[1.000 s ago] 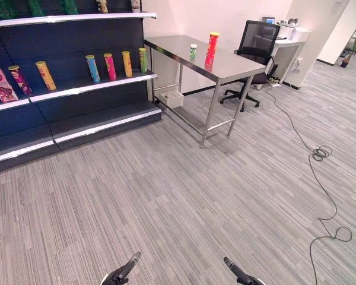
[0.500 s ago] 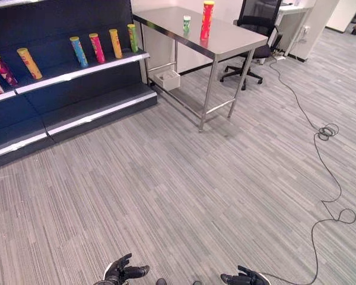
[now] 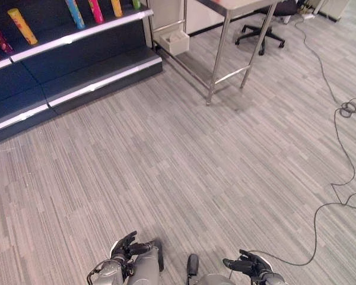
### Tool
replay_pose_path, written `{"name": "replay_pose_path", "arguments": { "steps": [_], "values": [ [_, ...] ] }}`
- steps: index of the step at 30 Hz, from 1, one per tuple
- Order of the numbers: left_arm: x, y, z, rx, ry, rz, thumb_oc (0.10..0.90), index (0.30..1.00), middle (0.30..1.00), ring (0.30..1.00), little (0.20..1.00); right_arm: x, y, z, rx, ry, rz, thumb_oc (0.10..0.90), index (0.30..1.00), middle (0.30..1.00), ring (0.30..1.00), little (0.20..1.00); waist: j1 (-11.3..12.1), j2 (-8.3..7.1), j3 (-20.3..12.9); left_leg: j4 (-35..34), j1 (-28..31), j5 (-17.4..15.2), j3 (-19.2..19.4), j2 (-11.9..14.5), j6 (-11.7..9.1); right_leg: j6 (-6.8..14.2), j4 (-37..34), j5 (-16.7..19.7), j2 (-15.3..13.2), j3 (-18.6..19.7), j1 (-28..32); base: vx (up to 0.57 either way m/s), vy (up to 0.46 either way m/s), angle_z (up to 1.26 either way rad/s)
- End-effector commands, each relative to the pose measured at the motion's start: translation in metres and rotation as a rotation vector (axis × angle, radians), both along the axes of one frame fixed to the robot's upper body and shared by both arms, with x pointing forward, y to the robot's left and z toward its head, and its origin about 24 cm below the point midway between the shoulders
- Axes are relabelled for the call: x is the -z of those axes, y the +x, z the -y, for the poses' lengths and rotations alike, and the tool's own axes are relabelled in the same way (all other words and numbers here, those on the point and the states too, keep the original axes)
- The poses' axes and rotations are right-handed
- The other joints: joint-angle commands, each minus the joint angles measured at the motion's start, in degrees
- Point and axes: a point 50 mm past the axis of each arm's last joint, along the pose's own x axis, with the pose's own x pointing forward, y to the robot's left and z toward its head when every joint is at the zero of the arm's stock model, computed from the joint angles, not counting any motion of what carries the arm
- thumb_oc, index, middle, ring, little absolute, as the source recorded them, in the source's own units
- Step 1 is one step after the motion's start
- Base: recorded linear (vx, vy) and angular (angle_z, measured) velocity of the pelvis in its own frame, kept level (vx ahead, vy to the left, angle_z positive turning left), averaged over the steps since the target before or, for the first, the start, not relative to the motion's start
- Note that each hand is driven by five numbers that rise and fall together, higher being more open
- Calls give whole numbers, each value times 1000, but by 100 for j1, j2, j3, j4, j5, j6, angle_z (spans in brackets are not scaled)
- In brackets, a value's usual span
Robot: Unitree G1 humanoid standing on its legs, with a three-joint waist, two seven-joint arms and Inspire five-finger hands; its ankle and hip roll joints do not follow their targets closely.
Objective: Put the goods on the table back onto the shelves and tidy them up.
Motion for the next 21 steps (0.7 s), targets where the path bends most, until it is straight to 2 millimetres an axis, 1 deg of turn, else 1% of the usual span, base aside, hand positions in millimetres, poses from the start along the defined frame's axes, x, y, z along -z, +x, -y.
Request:
{"name": "replay_pose_path", "arguments": {
  "steps": [1, 3, 4, 5, 6, 8, 9, 11, 12, 13, 14, 15, 16, 17, 18, 19, 20, 21],
  "values": [
    [2, -10, -6, 29, 42, -3, 800, 900, 900, 900, 900, -12, 8, 18, -12, -61, 79, 800, 900, 900, 900, 900, 199, 60, -503, -256, -42, 872, 255, -6, 209, 945, 73, -623, -20, 35, 707, 492, 70, -9],
    [3, -14, -11, 17, 52, -15, 800, 900, 900, 900, 900, -11, 8, 17, -21, -60, 70, 800, 900, 900, 900, 900, 256, 88, -592, -291, -106, 970, 568, 15, 182, 964, 73, -717, 43, 194, 899, 410, 83, -33],
    [4, -20, -14, 4, 51, -29, 800, 900, 900, 900, 900, -9, 5, 15, -29, -54, 51, 800, 900, 900, 900, 900, 286, 81, -699, -291, 9, 902, 584, 12, 296, 987, 73, -768, 20, 263, 972, 429, 120, -39],
    [5, -23, -15, 2, 56, -35, 800, 900, 900, 900, 900, -7, 3, 14, -35, -53, 43, 800, 900, 900, 900, 900, 304, 68, -755, -291, 50, 994, 535, -23, 324, 992, 73, -815, -19, 287, 1043, 453, 144, -61],
    [5, -25, -17, -3, 61, -42, 800, 900, 900, 900, 900, -6, 3, 10, -47, -45, 39, 800, 900, 900, 900, 900, 316, 13, -835, -291, 90, 984, 539, -63, 357, 1021, 73, -856, -98, 346, 1110, 313, 106, -61],
    [5, -25, -17, -3, 61, -42, 800, 900, 900, 900, 900, -6, 3, 10, -47, -45, 39, 800, 900, 900, 900, 900, 316, 13, -834, -291, 91, 984, 540, -63, 357, 1021, 73, -857, -98, 346, 1111, 314, 110, -55],
    [5, -29, -24, -23, 75, -46, 800, 900, 900, 900, 900, -4, 2, 3, -70, -26, 27, 800, 900, 900, 900, 900, 432, -176, -1005, -291, 340, 788, 504, -220, 573, 1210, 254, -775, -417, 486, 1183, 458, 165, -20],
    [5, -29, -24, -23, 75, -46, 800, 900, 900, 900, 900, -4, 2, 3, -70, -26, 27, 800, 900, 900, 900, 900, 433, -175, -1005, -291, 339, 788, 505, -219, 573, 1210, 254, -775, -417, 487, 1182, 410, 187, -16],
    [2, -25, -30, -20, 92, -31, 800, 900, 900, 900, 900, -4, 4, 0, -79, -14, 36, 800, 900, 900, 900, 900, 504, -331, -1027, -165, 613, 373, 550, -502, 925, 1608, 1878, 122, -832, 588, 603, 441, 281, -35],
    [0, -22, -30, -12, 97, -26, 800, 900, 900, 900, 900, -5, 6, 0, -69, -9, 47, 800, 900, 900, 900, 900, 474, -304, -962, -146, 750, 259, 508, -556, 1011, 1644, 2560, 585, -871, 647, 269, 529, 359, -51],
    [-2, -18, -31, -7, 103, -12, 800, 900, 900, 900, 900, -6, 9, 0, -58, -5, 59, 800, 900, 900, 900, 900, 395, -257, -871, -136, 921, 138, 465, -592, 1080, 1639, 3133, 986, -890, 659, 5, 231, 224, -66],
    [-3, -15, -31, -4, 105, -3, 800, 900, 900, 900, 900, -7, 10, 0, -52, -4, 67, 800, 900, 900, 900, 900, 334, -157, -788, -148, 1116, 72, 421, -572, 1147, 1589, 3601, 1168, -928, 529, -309, 151, 152, -42],
    [-3, -15, -31, -4, 105, -3, 800, 900, 900, 900, 900, -7, 10, 0, -52, -4, 67, 800, 900, 900, 900, 900, 334, -158, -788, -148, 1116, 72, 421, -573, 1148, 1589, 3603, 1167, -929, 529, -309, 180, 161, 6],
    [-6, -10, -33, 4, 112, 9, 800, 900, 900, 900, 900, -9, 13, -1, -48, -1, 81, 800, 900, 900, 900, 900, 238, -72, -693, -178, 1318, 3, 370, -568, 1208, 1534, 4003, 1259, -984, 426, -511, 223, 145, 47],
    [-6, -9, -32, 13, 114, 11, 800, 900, 900, 900, 900, -8, 11, 0, -44, -3, 76, 800, 900, 900, 900, 900, 158, 25, -647, -208, 1464, -95, 334, -534, 1230, 1466, 4237, 1096, -953, 370, -765, 355, 207, 37],
    [-8, -6, -32, 16, 114, 25, 800, 900, 900, 900, 900, -8, 11, 0, -38, -1, 78, 800, 900, 900, 900, 900, 105, 105, -609, -242, 1625, -184, 287, -505, 1249, 1405, 4291, 820, -1080, 173, -1095, 364, 140, 14],
    [-9, -4, -31, 20, 112, 32, 800, 900, 900, 900, 900, -8, 9, 1, -34, 0, 73, 800, 900, 900, 900, 900, 19, 157, -584, -272, 1789, -234, 223, -494, 1233, 1358, 4007, 649, -1122, 28, -1234, 389, 80, 10],
    [-10, -1, -31, 25, 111, 39, 800, 900, 900, 900, 900, -7, 8, 1, -34, 1, 71, 800, 900, 900, 900, 900, -24, 176, -552, -283, 1916, -300, 152, -497, 1204, 1331, 3628, 480, -1134, -107, -1414, 511, -26, 22]
  ]
}}
